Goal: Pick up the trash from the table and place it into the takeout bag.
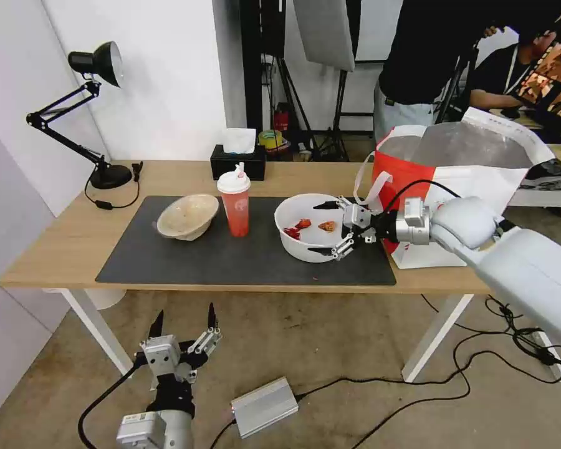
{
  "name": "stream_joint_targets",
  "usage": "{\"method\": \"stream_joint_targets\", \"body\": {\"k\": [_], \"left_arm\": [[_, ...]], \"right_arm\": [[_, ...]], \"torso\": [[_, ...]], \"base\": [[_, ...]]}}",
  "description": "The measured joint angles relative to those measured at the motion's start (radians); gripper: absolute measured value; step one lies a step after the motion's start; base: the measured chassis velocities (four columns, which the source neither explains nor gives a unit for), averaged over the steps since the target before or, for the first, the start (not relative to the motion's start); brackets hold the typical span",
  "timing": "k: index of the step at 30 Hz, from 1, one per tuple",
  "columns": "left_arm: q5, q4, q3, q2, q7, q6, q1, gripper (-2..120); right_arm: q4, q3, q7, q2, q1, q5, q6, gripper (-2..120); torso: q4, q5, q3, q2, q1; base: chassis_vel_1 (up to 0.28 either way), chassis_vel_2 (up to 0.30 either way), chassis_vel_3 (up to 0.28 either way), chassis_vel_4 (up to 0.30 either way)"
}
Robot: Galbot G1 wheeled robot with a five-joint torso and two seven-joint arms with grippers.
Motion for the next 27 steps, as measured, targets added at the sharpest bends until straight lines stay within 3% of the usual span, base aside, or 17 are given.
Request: {"method": "stream_joint_targets", "body": {"k": [11, 27], "left_arm": [[0.005, 0.012, 0.003, -0.009, 0.000, -0.006, -0.001, 100], [0.013, 0.015, 0.001, -0.016, 0.000, -0.009, 0.002, 100]], "right_arm": [[-0.082, -0.052, -0.052, 0.059, 0.045, -0.020, 0.006, 100], [-0.136, -0.065, -0.109, 0.080, 0.064, -0.016, 0.006, 100]], "torso": [[-0.0001, 0.0000, 0.000, 0.000, 0.000], [-0.0001, 0.0000, 0.000, 0.000, 0.000]], "base": [[0.000, 0.000, 0.000, 0.000], [0.000, 0.000, 0.000, 0.000]]}}
